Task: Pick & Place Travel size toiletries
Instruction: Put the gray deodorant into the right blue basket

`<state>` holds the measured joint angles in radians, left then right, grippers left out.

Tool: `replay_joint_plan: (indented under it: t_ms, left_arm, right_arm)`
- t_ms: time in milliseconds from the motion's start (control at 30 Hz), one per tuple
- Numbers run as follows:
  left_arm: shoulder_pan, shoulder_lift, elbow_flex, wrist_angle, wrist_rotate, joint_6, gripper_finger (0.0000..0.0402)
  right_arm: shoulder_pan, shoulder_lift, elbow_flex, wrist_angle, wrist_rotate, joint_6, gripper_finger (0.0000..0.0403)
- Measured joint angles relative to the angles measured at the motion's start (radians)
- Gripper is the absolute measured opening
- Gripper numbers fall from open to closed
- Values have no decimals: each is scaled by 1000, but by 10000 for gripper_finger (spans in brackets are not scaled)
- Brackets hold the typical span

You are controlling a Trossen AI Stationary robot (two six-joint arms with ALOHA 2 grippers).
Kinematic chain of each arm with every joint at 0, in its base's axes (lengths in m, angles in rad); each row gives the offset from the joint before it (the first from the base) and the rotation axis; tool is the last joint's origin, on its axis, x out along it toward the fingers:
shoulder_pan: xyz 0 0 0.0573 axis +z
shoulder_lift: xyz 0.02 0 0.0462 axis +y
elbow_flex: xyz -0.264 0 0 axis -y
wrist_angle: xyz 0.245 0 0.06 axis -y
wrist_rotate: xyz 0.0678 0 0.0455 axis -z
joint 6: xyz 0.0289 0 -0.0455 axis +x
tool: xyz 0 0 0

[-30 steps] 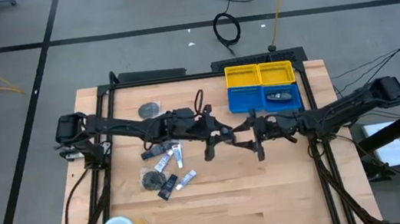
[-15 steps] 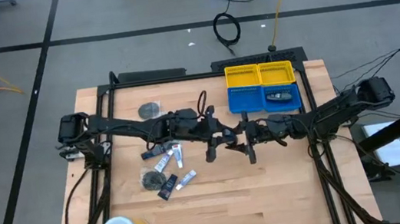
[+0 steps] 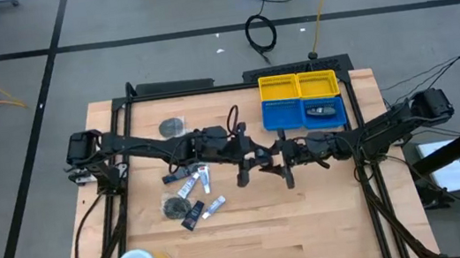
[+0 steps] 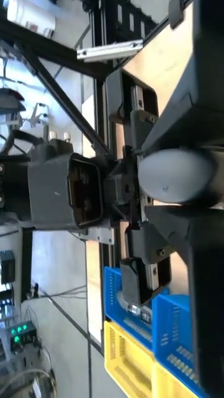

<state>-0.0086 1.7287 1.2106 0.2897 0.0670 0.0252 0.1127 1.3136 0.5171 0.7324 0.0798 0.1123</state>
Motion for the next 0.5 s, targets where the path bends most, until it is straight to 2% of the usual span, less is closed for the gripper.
replay_joint_plan:
  t_ms: [100,233,367,500]
  left_arm:
    - [1,0,0,-4,-37,-3,209]
    - [2,0,0,-3,-47,-4,276]
    - [3,0,0,-3,-50,-8,316]
    - [6,-13,-1,-21,-50,-8,331]
  right_arm:
    - [0,0,0,-5,2,2,190]
    - [0,0,0,-6,-3,-1,190]
    - [0,-7,0,-19,-5,-3,190]
    - [-2,-48,0,-75,0,-5,190]
